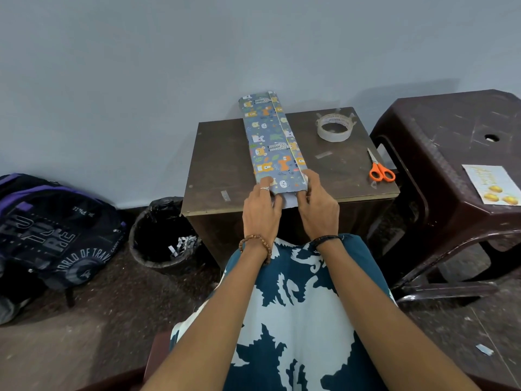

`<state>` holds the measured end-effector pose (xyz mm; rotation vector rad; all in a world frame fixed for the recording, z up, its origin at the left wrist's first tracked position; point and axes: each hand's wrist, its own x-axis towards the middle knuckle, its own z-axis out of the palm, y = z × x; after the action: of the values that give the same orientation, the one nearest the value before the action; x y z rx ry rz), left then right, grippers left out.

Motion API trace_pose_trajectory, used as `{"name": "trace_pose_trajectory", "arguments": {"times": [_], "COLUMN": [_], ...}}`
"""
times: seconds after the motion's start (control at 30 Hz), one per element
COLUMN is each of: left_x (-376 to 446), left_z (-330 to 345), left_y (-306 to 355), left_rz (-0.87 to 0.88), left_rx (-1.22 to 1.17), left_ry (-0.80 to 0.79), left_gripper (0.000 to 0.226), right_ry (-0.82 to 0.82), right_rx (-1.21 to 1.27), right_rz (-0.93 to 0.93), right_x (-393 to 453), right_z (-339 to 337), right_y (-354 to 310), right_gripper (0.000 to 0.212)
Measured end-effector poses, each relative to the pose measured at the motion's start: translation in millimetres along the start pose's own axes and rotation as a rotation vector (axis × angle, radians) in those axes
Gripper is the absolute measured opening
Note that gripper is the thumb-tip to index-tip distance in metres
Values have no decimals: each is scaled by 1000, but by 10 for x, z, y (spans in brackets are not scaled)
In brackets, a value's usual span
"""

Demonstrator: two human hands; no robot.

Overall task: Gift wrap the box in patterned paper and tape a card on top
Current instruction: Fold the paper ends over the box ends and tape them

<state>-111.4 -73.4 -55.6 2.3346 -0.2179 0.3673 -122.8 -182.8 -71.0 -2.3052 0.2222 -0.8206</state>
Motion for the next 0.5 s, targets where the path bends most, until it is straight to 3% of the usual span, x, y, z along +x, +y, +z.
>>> {"name": "trace_pose_trajectory", "arguments": {"times": [0.13, 0.33, 0.5], "left_x": [-11, -17, 7], "left_z": [5, 12, -20], "left_y": [12, 67, 41], "left_rz": [21, 2, -34], "left_rx": [15, 80, 27], "left_ry": [31, 28, 1], "left_gripper": [25, 21, 19], "right_ry": [73, 96, 81], "right_rx": [-39, -107, -101], "right_rz": [-122, -109, -180], "right_x": [-7, -3, -1], "right_z": [31, 77, 66], "right_y": [-11, 16, 54], "right_gripper": [31, 23, 32]}}
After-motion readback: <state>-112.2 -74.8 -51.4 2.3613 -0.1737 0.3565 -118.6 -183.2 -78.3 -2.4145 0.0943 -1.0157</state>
